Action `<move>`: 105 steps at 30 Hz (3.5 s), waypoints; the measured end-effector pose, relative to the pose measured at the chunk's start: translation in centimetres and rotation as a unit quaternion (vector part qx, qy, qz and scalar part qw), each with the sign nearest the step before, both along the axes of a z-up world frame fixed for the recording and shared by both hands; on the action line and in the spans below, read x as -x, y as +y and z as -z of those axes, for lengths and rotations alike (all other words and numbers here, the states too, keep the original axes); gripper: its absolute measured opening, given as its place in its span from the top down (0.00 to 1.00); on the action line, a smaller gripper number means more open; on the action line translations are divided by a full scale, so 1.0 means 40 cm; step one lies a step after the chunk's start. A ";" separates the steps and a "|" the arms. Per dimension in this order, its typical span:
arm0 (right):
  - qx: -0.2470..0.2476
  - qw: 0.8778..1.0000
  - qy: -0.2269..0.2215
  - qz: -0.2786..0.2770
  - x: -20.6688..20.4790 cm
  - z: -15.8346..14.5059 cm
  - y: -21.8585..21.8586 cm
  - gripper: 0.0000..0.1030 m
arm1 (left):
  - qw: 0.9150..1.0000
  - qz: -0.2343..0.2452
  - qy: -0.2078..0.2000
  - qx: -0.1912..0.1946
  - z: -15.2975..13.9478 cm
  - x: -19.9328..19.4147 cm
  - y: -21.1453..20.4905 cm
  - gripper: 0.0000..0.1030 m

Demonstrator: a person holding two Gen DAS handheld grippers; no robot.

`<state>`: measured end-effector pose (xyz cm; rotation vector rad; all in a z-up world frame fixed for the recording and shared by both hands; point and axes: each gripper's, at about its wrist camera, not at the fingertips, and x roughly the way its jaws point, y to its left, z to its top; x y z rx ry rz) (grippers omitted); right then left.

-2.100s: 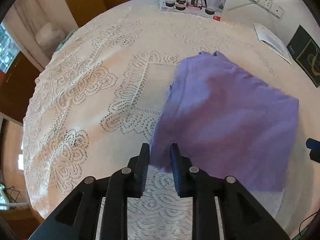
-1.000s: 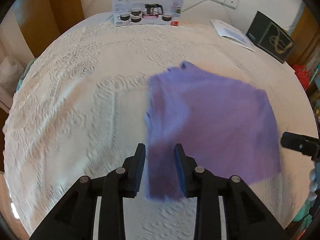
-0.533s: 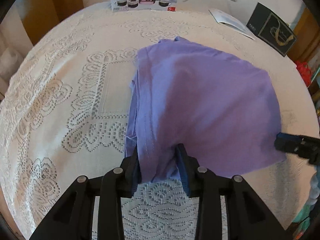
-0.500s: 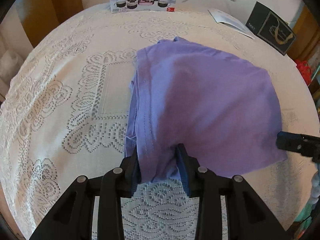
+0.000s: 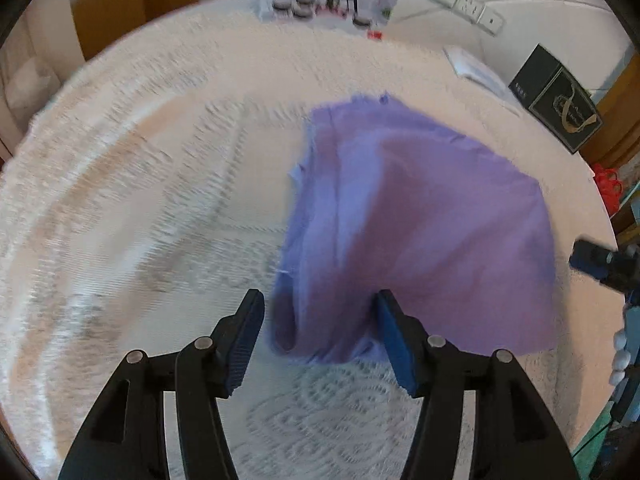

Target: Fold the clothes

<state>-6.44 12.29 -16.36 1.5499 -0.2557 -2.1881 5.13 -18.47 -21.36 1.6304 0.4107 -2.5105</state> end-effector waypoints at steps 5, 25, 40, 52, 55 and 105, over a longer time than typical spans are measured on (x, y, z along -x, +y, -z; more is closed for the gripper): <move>-0.013 1.000 0.018 0.019 0.085 0.007 -0.026 0.13 | 0.999 0.011 0.010 0.044 -0.001 0.023 0.038 0.43; -0.048 0.997 0.026 -0.052 0.135 0.077 -0.133 0.37 | 1.000 0.008 0.021 0.022 -0.016 0.054 0.061 0.71; -0.020 1.000 -0.011 -0.015 0.151 0.086 -0.091 0.79 | 0.999 -0.011 0.012 0.029 -0.017 0.032 0.056 0.82; -0.110 0.989 0.071 -0.074 0.105 0.036 -0.179 0.88 | 0.999 -0.010 0.023 0.040 -0.053 0.008 0.077 0.90; -0.102 0.984 0.113 -0.088 0.076 -0.036 -0.185 0.88 | 0.998 -0.011 0.043 0.035 -0.096 -0.007 0.074 0.90; -0.071 0.991 0.059 -0.099 0.222 -0.049 -1.139 0.17 | 0.999 -0.016 0.011 0.041 -0.195 0.272 -0.903 0.63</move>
